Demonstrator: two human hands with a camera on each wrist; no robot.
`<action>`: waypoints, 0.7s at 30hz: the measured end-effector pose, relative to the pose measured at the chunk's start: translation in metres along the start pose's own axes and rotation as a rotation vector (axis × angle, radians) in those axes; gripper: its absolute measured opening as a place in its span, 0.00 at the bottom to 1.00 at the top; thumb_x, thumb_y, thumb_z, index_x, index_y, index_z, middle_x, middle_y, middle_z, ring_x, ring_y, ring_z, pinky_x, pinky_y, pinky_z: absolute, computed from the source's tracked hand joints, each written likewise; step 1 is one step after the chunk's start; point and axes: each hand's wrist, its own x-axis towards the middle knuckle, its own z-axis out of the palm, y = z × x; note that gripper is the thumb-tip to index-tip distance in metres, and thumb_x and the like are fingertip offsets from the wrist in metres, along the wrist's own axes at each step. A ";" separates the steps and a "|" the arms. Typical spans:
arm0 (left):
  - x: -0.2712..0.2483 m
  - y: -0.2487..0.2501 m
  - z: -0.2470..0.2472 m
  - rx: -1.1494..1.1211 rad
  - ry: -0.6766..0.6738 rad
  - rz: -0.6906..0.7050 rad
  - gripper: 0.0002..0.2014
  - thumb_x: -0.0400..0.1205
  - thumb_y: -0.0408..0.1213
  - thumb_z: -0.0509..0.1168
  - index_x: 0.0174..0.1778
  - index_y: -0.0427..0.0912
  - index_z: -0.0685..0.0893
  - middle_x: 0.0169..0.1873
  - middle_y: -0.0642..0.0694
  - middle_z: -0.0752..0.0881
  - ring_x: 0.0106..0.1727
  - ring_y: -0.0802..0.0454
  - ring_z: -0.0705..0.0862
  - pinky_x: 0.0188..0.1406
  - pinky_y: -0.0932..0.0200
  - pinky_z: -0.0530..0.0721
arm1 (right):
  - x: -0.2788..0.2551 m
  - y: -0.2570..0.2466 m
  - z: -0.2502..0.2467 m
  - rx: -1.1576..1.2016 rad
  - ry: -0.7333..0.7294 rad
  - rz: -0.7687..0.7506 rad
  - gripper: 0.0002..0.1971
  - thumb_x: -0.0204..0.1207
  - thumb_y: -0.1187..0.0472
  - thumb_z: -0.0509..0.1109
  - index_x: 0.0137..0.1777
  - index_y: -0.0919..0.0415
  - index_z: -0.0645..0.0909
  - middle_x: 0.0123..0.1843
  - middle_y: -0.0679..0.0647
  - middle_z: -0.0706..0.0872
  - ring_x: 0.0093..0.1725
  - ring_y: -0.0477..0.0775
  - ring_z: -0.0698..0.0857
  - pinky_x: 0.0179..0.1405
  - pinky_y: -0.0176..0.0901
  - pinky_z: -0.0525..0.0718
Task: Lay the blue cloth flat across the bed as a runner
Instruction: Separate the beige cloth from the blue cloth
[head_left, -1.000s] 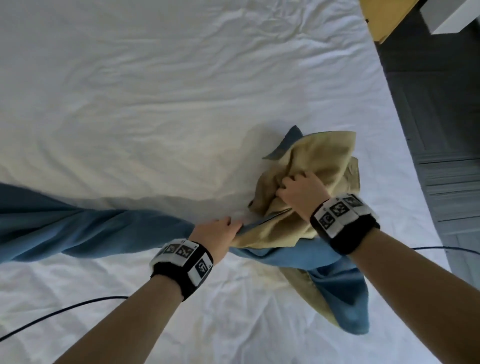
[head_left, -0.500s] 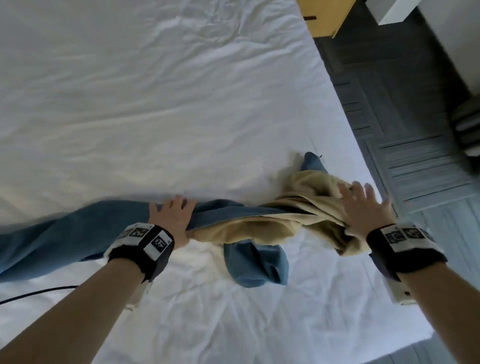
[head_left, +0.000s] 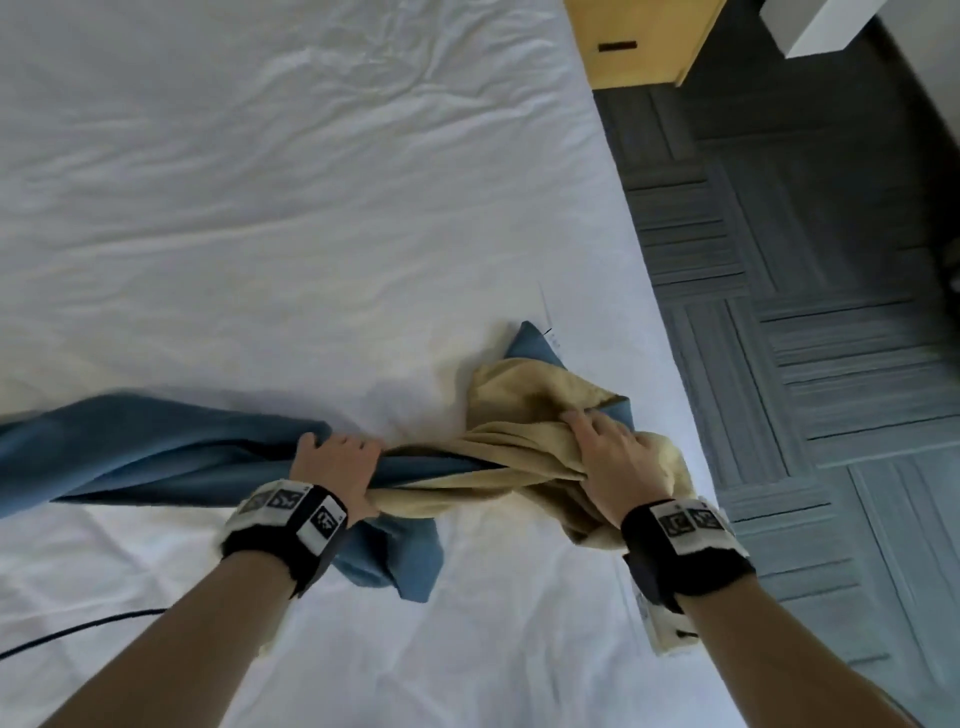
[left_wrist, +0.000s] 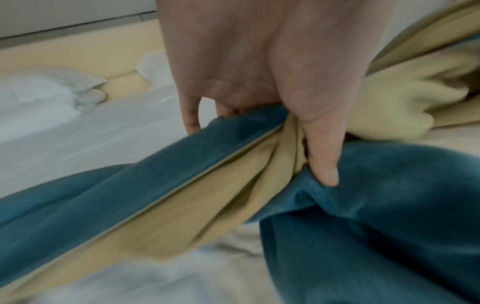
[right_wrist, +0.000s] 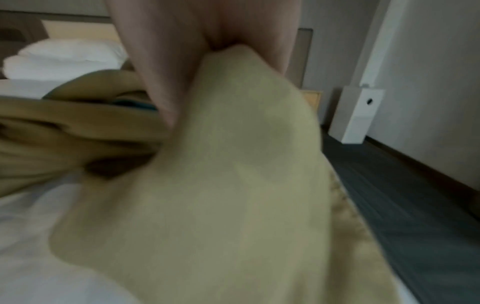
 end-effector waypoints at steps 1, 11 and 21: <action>-0.004 -0.001 -0.004 -0.001 0.014 -0.031 0.28 0.74 0.57 0.64 0.69 0.55 0.67 0.68 0.52 0.77 0.70 0.49 0.74 0.68 0.46 0.67 | 0.001 0.009 -0.011 -0.019 0.067 -0.026 0.21 0.77 0.61 0.60 0.71 0.52 0.71 0.61 0.56 0.81 0.59 0.62 0.82 0.54 0.56 0.79; -0.025 0.005 -0.039 -0.033 0.176 -0.129 0.22 0.74 0.48 0.65 0.63 0.53 0.71 0.61 0.51 0.78 0.65 0.47 0.76 0.63 0.47 0.70 | -0.012 0.066 -0.069 -0.072 -0.084 -0.162 0.35 0.69 0.50 0.71 0.75 0.54 0.64 0.68 0.56 0.75 0.68 0.62 0.74 0.60 0.56 0.74; 0.000 0.061 -0.013 -0.293 -0.012 -0.116 0.38 0.75 0.58 0.62 0.78 0.45 0.58 0.76 0.47 0.66 0.75 0.45 0.68 0.76 0.40 0.63 | 0.053 0.011 -0.046 0.232 -0.107 -0.109 0.36 0.73 0.36 0.62 0.77 0.52 0.60 0.77 0.54 0.68 0.77 0.60 0.65 0.74 0.60 0.67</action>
